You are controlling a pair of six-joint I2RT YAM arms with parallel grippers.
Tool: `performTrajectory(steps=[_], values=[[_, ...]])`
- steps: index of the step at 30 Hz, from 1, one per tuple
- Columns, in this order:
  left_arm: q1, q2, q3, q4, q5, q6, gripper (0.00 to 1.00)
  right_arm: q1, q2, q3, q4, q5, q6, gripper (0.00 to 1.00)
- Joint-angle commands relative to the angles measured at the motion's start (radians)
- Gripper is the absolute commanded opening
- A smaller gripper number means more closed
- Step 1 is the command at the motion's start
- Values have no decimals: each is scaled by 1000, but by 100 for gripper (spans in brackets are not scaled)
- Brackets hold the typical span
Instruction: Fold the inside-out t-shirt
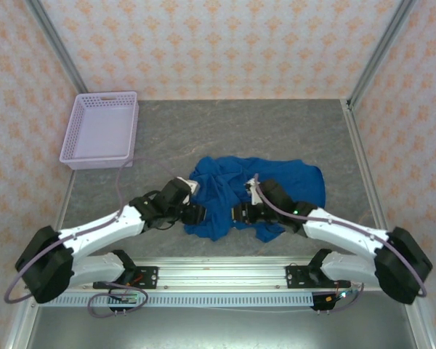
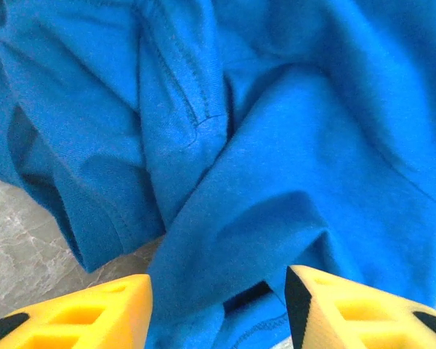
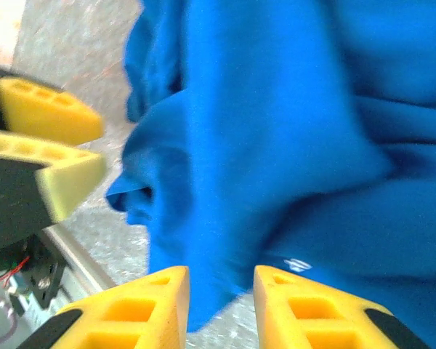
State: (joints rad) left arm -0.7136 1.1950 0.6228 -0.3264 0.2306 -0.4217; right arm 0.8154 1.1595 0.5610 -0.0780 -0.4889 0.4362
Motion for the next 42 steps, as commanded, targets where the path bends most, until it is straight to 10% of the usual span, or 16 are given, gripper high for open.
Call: performTrajectory(steps=[1, 19, 26, 37, 42], values=[[-3, 42, 23, -113, -23, -22, 51, 66, 90, 75, 76, -17, -49, 32], [23, 41, -10, -140, 34, -61, 6, 119, 467, 219, 188, 55, 20, 45], [50, -75, -29, -203, 11, -93, 4, 100, 464, 228, 149, 98, 47, 2], [57, -311, -54, -207, 14, -146, 1, 32, 360, 202, 142, 52, 14, 0], [60, -345, -65, -175, 34, -137, 0, 78, 288, 200, 219, -60, -106, 39]])
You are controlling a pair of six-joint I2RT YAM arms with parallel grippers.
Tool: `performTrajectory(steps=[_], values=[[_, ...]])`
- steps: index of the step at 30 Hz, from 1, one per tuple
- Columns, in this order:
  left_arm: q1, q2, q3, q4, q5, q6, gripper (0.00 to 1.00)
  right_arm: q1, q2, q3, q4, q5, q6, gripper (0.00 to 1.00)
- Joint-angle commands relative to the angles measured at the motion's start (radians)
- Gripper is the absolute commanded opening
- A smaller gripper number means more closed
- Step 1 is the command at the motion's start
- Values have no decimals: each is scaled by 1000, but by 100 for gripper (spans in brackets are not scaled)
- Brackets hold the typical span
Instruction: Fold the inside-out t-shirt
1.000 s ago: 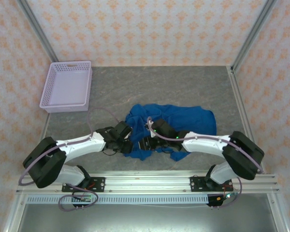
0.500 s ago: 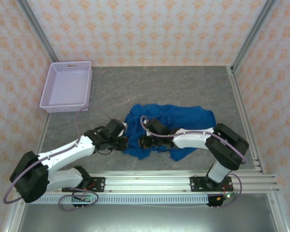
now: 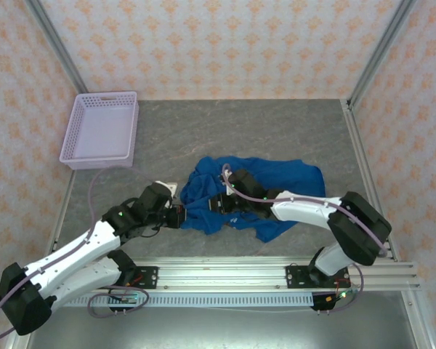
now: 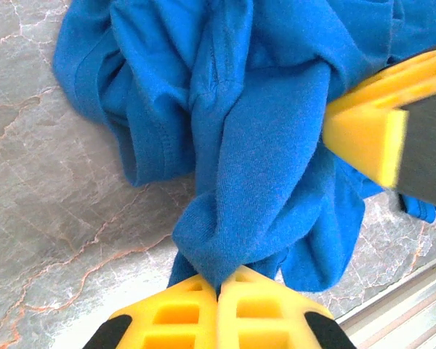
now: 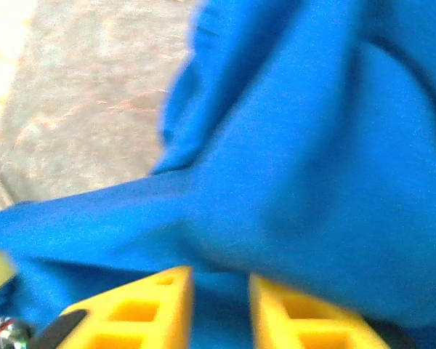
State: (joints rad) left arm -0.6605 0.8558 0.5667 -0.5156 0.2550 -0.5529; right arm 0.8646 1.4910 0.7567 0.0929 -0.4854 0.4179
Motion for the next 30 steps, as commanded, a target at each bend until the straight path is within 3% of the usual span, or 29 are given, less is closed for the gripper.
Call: performTrajectory(steps=[1, 5, 9, 11, 14, 17, 24, 30], values=[[8, -5, -6, 10, 11, -4, 0, 38, -38, 17, 35, -70, -103, 44], [9, 1, -1, 8, 13, 4, 0, 64, 23, 59, 8, -68, -123, 56], [9, 3, 2, 7, 22, 8, 0, 78, 78, 83, 11, -69, -127, 56], [10, 3, 3, 1, 16, 11, 0, 81, 94, 93, 19, -70, -124, 49], [10, 5, -1, 0, 6, 13, 0, 79, 88, 93, 18, -58, -107, 15], [10, 12, -11, 0, -14, 13, 0, 57, 44, 59, 54, -97, -68, 0], [11, 42, -51, 59, -30, 13, 1, -8, -17, -8, 184, -268, 73, 0], [10, 52, -60, 92, -29, 54, 5, -30, -6, -5, 215, -343, 144, 0]])
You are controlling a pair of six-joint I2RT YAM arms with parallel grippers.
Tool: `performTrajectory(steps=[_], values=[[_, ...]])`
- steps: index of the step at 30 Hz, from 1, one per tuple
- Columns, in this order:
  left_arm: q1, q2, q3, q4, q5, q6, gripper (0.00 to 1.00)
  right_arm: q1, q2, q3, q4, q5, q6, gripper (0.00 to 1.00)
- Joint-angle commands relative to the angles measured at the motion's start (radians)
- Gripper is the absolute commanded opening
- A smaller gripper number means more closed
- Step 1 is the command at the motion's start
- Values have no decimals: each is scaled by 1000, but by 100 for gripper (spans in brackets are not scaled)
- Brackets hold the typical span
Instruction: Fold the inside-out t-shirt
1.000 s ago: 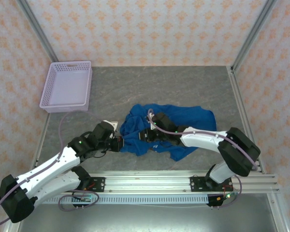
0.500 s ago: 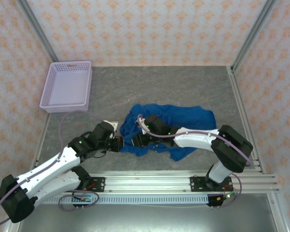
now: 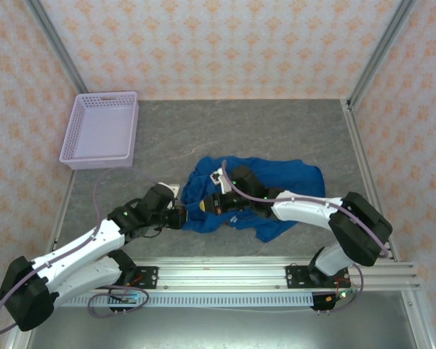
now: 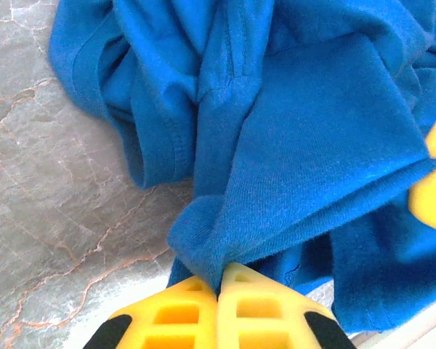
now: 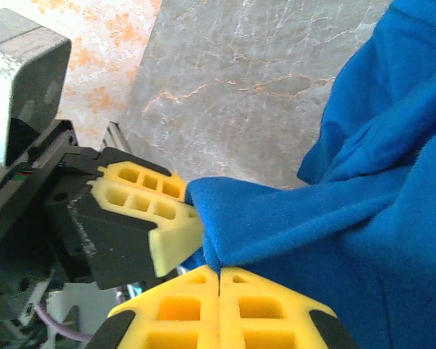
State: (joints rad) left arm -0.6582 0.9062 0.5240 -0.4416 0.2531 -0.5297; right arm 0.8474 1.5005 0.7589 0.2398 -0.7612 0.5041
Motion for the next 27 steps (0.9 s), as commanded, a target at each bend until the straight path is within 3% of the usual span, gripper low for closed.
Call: performTrajectory(steps=[1, 7, 10, 12, 15, 27], values=[[9, 2, -18, 17, -28, 32, 6, -13, -10, -7, 69, -75, 62, 0], [9, -23, -3, -12, -51, 43, 7, -15, 25, -1, 25, -138, 74, 0], [9, -64, -6, -15, -60, 48, 0, -16, 16, 33, -159, -82, -23, 1], [9, -110, -17, -2, -48, 46, 0, -15, 3, 61, -279, 5, -88, 6], [9, -181, -34, 19, -28, 37, 0, -11, -6, 81, -324, 86, -127, 15], [9, -214, -30, 4, -20, 37, 0, 83, 8, 152, -349, 167, -395, 49]])
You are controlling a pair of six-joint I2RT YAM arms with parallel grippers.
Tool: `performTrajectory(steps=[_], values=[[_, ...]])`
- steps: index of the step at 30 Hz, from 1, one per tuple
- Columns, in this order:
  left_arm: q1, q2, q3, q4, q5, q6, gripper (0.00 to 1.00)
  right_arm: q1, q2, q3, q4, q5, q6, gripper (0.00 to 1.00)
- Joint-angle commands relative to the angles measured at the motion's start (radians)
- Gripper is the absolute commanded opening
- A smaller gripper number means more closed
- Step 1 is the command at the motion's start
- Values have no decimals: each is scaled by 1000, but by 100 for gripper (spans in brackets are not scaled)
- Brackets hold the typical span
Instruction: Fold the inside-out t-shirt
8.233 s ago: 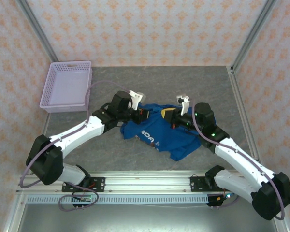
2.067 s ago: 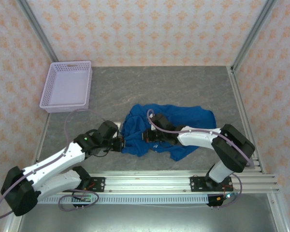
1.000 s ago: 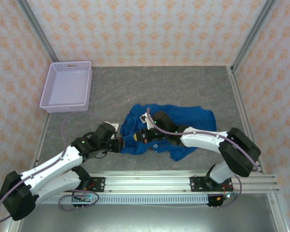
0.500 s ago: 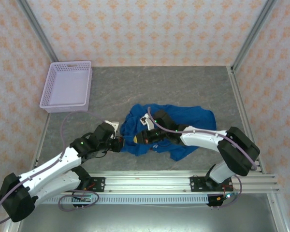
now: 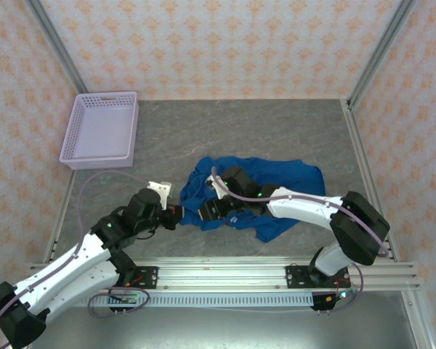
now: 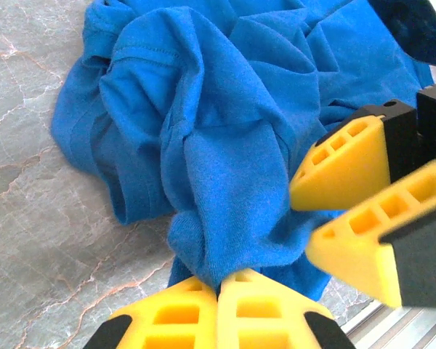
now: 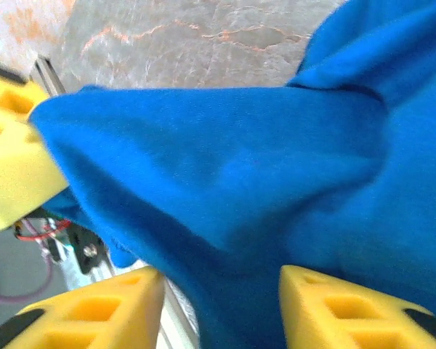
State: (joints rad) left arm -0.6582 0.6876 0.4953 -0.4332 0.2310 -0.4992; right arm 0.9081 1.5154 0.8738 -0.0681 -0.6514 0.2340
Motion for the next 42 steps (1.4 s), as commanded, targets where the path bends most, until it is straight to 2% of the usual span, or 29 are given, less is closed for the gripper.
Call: performTrajectory(steps=[1, 6, 9, 11, 14, 16, 20, 25, 30, 36, 39, 42], values=[[9, 6, 0, -5, 3, 7, 0, 27, 2, 45, -58, 74, -147, 49], [9, 5, 5, -8, 1, 7, 0, 34, 73, 95, -96, 146, -184, 48], [10, 7, 3, -7, -10, 8, 0, 35, 91, 113, -65, 123, -165, 31], [9, 16, 5, -6, -19, 10, 0, 35, 87, 110, -29, 89, -137, 14], [9, 33, 14, -23, -73, 4, 0, 29, 68, 99, 9, -5, -87, 1], [11, 50, 23, -48, -134, 2, 0, 16, 50, 69, 64, -90, -23, 0], [12, 87, 34, -63, -196, 12, 16, -4, 34, 1, 208, -205, 113, 0], [12, 116, 54, -47, -155, 27, 35, -9, 67, -35, 337, -231, 228, 0], [12, 101, 60, -70, -164, 17, 40, -11, 117, -33, 367, -234, 281, 0], [14, 105, 101, -173, -318, -13, 43, 1, 183, 9, 210, -254, 240, 0], [15, 119, 111, -185, -319, -13, 46, 4, 185, 34, 90, -292, 168, 1], [15, 150, 125, -202, -281, -20, 49, -17, 174, 75, -91, -273, 70, 2]])
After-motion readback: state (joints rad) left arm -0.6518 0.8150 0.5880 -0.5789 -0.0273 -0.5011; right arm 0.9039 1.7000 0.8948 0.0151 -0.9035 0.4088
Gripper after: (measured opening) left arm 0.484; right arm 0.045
